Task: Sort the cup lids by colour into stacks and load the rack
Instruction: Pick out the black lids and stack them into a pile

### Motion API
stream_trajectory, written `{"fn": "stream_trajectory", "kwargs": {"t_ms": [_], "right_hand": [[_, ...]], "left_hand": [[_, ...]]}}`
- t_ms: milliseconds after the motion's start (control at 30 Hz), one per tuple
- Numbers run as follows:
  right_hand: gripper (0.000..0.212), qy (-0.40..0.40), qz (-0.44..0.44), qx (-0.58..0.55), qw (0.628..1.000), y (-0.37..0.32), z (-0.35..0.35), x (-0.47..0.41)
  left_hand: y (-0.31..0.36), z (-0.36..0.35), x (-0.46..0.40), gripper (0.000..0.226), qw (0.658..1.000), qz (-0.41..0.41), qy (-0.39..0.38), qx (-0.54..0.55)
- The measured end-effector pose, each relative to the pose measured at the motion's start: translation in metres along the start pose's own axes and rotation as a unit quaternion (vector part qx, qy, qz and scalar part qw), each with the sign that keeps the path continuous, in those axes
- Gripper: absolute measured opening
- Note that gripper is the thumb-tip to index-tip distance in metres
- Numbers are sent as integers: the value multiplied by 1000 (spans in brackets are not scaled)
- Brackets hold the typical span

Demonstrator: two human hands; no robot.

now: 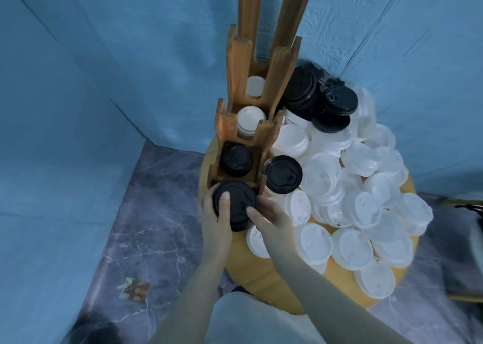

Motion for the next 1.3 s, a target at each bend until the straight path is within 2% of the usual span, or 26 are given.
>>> {"fn": "stream_trajectory", "kwargs": {"t_ms": [200, 333, 433, 533, 633, 733, 833, 1033, 1133, 1233, 1300], "right_hand": [[33, -17, -9, -65, 998, 11, -10, -5], [32, -35, 11, -52, 998, 8, -11, -5], [29, -45, 24, -5, 999, -2, -11, -7], [30, -18, 105, 111, 988, -32, 3, -9], [23, 31, 231, 254, 939, -78, 25, -17], [26, 56, 283, 430, 856, -102, 36, -42], [29, 60, 298, 519, 799, -113, 35, -67], [38, 48, 263, 621, 736, -114, 23, -93], [39, 52, 258, 623, 736, -115, 20, -96], [37, 59, 253, 572, 778, -118, 25, -93], [34, 67, 247, 536, 805, -123, 29, -89]], "left_hand": [[-4, 4, -2, 44, 999, -19, 8, 26], [-8, 2, -4, 45, 1000, -23, -4, 19], [-11, 3, -9, 40, 999, -12, -13, 29], [-10, 5, -11, 40, 998, -2, -30, 47], [-5, 7, -8, 47, 998, -5, -34, 62], [-1, 11, -8, 47, 998, -15, -23, 54], [-2, 13, -10, 38, 999, -30, -23, 30], [-2, 14, -7, 42, 999, -41, -21, 8], [-3, 14, -8, 44, 999, -34, -25, 11], [-1, 18, -11, 58, 999, -36, -16, 8], [10, 25, -8, 54, 997, -62, 11, -35]]}}
Point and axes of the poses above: each hand's wrist, its own x-axis away from the middle knuckle, its own z-axis out of the back of the hand, y = z × x, the point moved 10 cm from there along -x, towards the middle knuckle, and after that the axes turned 15 degrees about -x, right-handed, at the moved point
